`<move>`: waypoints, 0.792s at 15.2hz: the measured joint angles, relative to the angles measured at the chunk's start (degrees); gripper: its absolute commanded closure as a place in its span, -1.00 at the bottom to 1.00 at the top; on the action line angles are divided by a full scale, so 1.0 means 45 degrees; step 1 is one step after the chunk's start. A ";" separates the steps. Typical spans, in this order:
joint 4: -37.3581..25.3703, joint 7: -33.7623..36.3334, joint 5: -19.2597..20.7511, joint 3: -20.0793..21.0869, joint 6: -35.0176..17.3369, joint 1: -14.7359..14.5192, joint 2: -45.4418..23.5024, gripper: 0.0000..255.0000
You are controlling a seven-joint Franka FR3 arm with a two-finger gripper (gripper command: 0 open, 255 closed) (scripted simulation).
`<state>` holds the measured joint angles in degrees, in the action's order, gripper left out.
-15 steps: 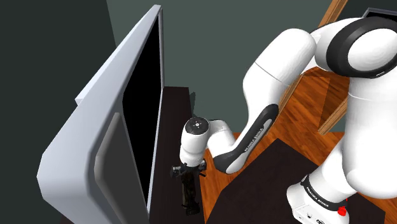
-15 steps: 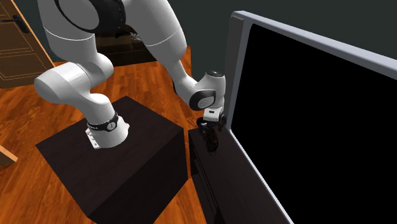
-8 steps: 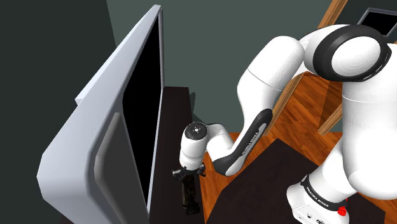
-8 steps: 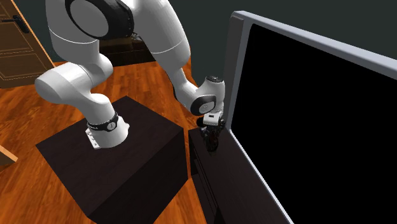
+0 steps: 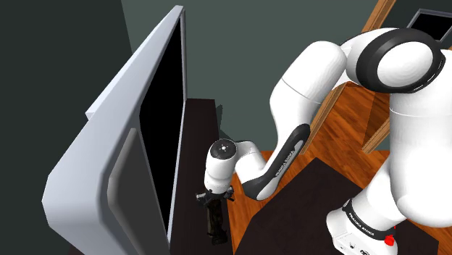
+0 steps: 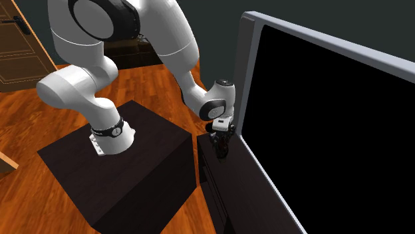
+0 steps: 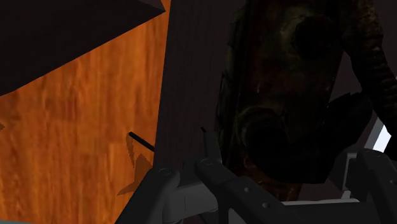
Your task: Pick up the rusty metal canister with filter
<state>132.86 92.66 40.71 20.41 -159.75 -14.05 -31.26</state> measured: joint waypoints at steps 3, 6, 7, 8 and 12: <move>0.0172 -0.0238 -0.0313 0.0329 0.0213 0.0234 0.0341 1.00; 0.0373 -0.0676 -0.0804 0.0799 0.0525 0.0648 0.0848 1.00; 0.0433 -0.0814 -0.1004 0.0987 0.0657 0.0773 0.1041 1.00; 0.0446 -0.0951 -0.1145 0.1106 0.0750 0.0884 0.1152 1.00; 0.0748 -0.1554 -0.1954 0.1808 0.1190 0.1426 0.1945 1.00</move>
<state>136.22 85.67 31.91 28.55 -154.40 -7.64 -22.51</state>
